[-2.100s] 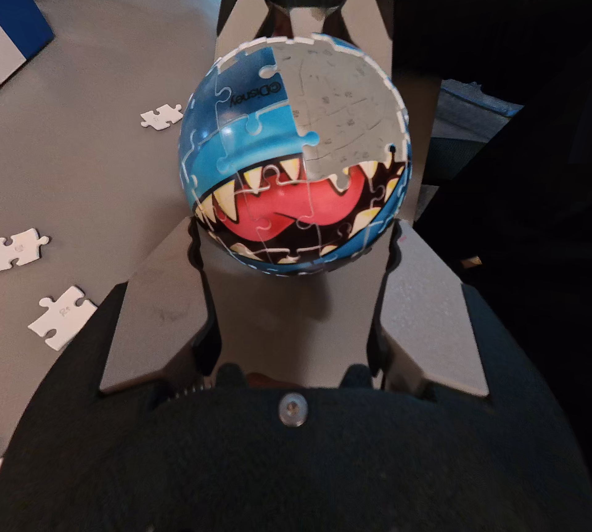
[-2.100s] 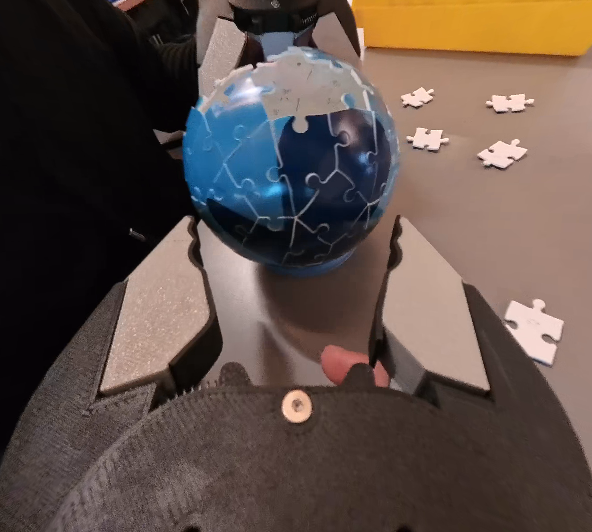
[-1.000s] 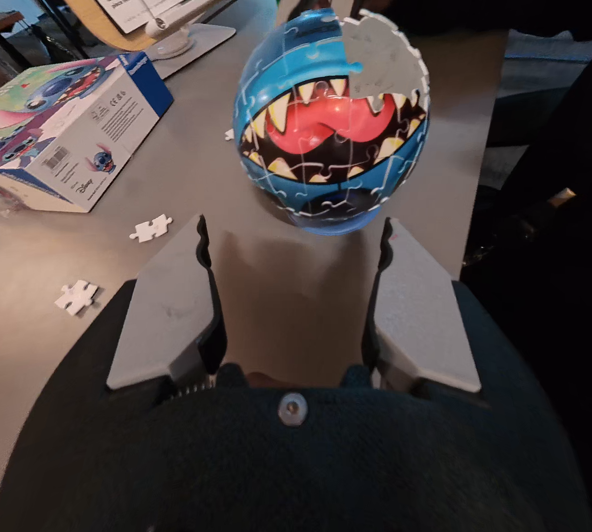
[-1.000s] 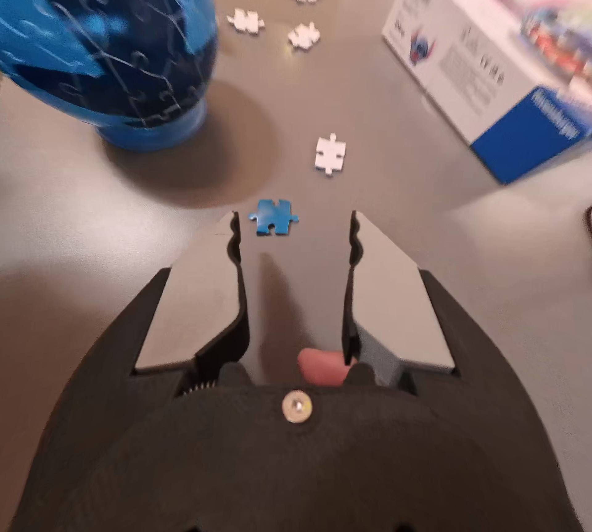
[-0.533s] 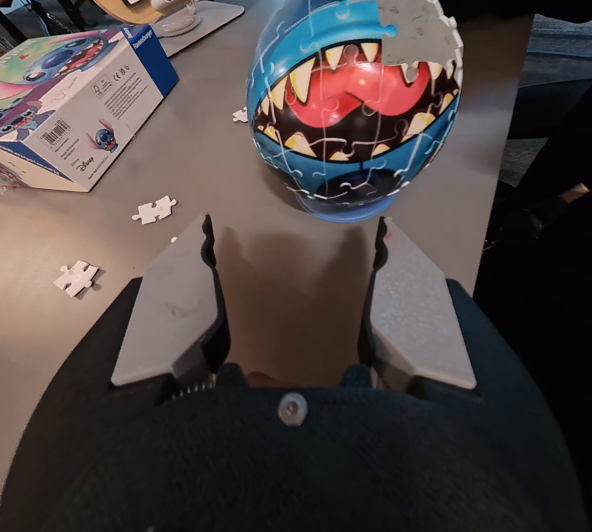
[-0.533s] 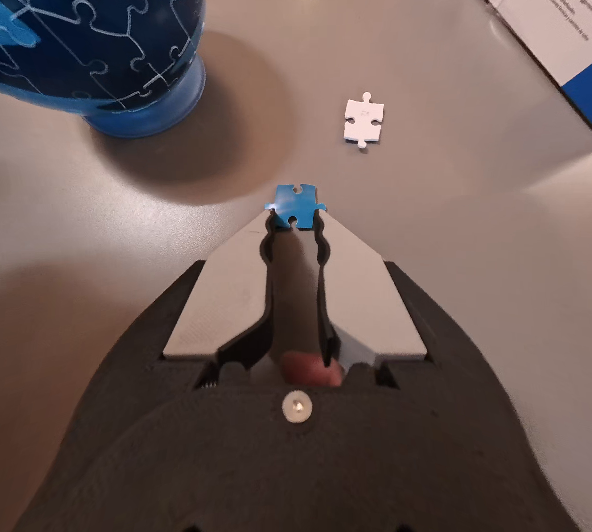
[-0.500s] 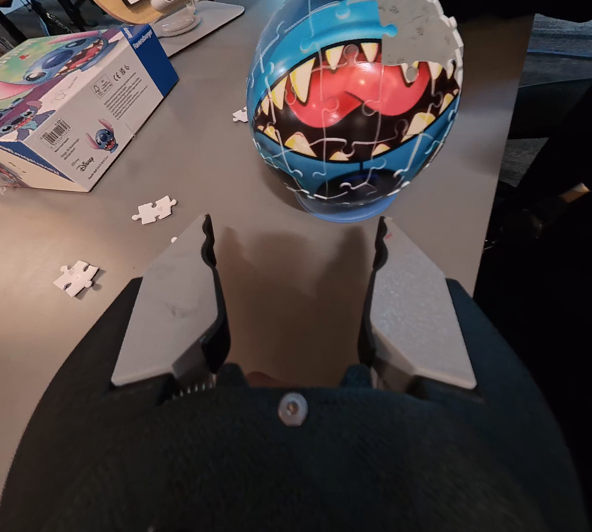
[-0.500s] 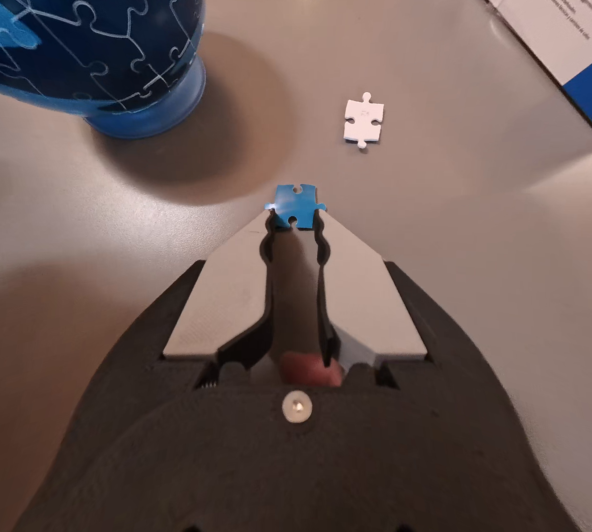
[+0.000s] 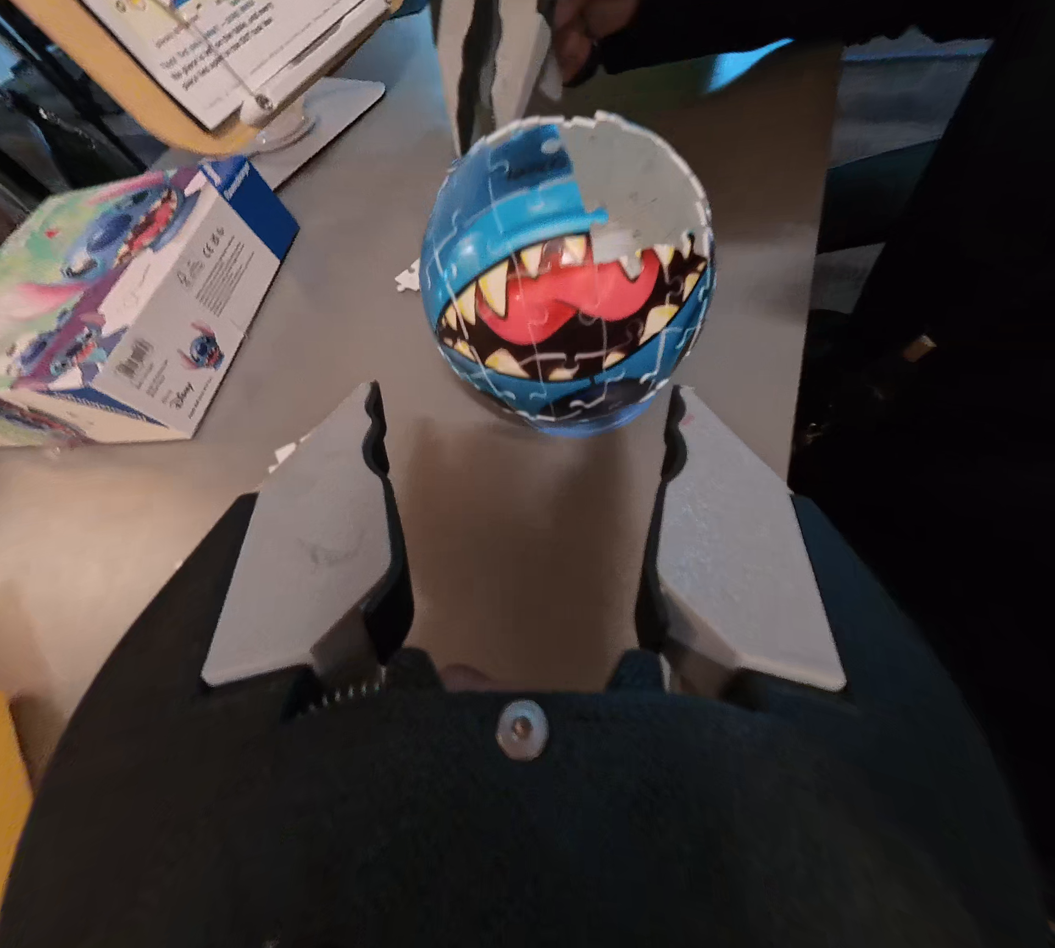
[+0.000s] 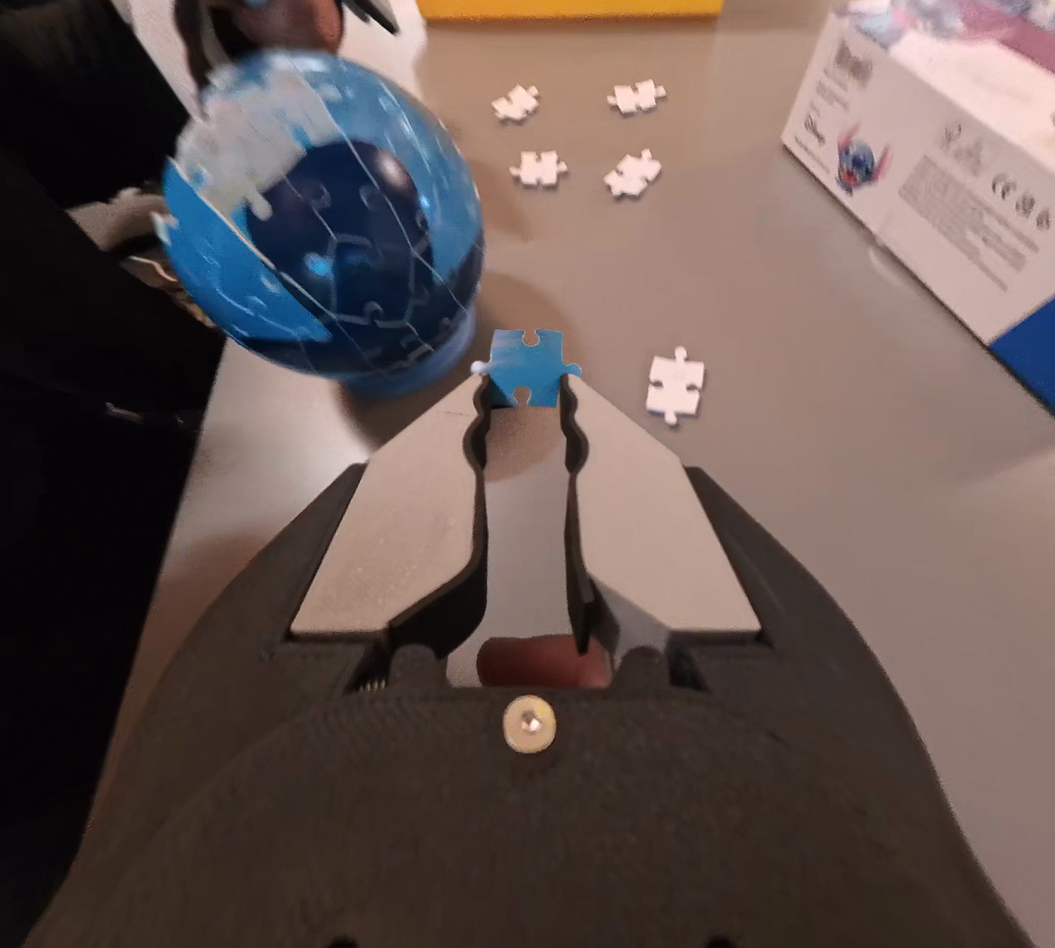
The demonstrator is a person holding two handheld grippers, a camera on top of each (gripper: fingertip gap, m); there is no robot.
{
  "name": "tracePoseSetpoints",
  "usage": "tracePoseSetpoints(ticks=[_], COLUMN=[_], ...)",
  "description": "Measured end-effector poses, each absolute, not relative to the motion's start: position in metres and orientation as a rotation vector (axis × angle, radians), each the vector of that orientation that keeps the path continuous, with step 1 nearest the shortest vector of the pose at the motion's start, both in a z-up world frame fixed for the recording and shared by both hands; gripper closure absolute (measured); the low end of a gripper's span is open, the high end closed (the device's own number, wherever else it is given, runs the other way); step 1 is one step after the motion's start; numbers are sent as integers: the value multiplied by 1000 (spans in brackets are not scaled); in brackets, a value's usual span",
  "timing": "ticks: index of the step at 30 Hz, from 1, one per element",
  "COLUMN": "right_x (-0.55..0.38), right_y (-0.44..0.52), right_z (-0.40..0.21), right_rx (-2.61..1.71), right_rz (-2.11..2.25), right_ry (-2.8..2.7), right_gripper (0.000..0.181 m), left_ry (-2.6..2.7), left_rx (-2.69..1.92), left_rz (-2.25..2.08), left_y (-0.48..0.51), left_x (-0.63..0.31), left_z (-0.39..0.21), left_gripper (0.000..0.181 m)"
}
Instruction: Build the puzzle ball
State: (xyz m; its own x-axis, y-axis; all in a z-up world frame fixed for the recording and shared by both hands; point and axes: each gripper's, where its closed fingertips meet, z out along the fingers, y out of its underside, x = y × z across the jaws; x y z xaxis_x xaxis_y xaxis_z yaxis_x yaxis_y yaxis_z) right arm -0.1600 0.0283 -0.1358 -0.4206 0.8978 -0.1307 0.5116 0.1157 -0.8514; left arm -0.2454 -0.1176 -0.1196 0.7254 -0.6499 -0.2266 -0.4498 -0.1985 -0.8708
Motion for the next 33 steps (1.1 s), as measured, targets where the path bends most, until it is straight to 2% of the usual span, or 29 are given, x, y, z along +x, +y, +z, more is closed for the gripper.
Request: tracePoseSetpoints(ticks=[6,10,24,33], right_x=[-185,-194,-195,-190], right_y=[-2,-26,-57,-60], right_z=[-86,-67,-63,-73], right_rx=[-1200,-1069,-929,-869], right_rz=[1378,1409,1467,1392], right_ry=[-2087,-2171,-2270,-2341], right_gripper=[161,161,160,160], left_ry=[1005,984,1035,1034], left_rx=[-1822,-1808,-1791,-1814], left_rz=[-152,-87,198,16], left_y=[-106,-93,-70,-73], left_x=[-229,-221,-201,-187], left_z=[-95,-79,-59,-64], left_gripper=[85,103,123,124])
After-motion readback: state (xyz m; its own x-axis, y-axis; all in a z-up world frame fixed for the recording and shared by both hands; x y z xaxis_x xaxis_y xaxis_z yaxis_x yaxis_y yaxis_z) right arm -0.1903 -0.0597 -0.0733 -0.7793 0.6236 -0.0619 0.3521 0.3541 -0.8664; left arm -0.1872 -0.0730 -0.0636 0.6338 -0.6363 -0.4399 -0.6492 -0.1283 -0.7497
